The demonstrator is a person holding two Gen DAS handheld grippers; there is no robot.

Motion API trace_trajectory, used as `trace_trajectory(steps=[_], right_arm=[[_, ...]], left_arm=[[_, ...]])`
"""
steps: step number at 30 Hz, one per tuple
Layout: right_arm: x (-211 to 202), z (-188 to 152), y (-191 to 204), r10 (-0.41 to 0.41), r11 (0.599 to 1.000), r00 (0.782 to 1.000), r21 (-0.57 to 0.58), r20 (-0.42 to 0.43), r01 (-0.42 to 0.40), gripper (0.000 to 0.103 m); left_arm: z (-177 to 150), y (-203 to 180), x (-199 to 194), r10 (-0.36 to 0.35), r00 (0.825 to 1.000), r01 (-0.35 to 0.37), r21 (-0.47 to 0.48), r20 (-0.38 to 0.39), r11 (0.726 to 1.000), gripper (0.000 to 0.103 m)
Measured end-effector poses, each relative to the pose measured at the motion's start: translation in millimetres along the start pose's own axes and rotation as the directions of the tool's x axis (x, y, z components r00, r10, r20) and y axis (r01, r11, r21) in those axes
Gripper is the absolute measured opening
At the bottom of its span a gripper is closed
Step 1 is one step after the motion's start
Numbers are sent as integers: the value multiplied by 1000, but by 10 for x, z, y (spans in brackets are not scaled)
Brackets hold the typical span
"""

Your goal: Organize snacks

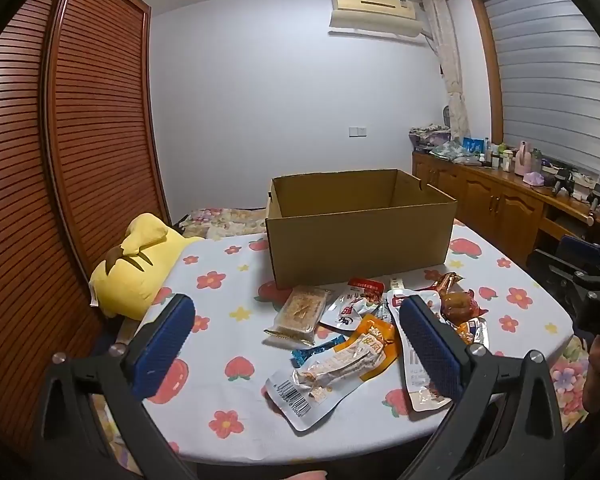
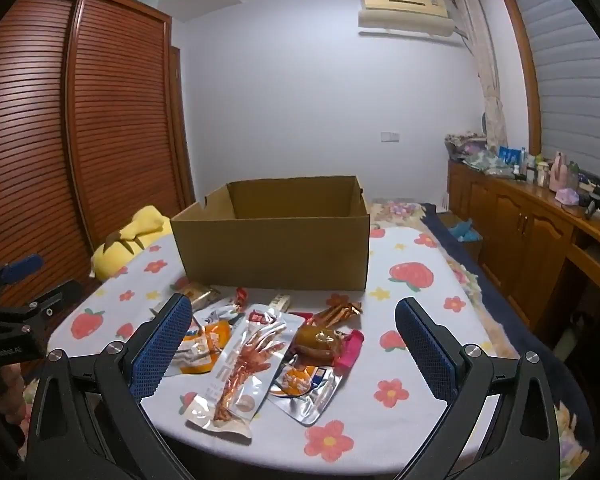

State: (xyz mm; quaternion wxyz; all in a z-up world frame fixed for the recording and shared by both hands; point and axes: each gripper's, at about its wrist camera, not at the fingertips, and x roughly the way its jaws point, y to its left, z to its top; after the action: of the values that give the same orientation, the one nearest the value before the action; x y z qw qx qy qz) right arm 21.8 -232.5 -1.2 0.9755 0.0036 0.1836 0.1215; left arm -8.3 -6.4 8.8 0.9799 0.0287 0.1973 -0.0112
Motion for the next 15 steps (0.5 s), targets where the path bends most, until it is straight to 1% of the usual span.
trace_trajectory(steps=[15], right_arm=[[-12,-2,-11,2,1000,1000,0,-2,-2,103]], left_arm=[[32,-24,-43,1,1000,-1,3,13,1000,103]])
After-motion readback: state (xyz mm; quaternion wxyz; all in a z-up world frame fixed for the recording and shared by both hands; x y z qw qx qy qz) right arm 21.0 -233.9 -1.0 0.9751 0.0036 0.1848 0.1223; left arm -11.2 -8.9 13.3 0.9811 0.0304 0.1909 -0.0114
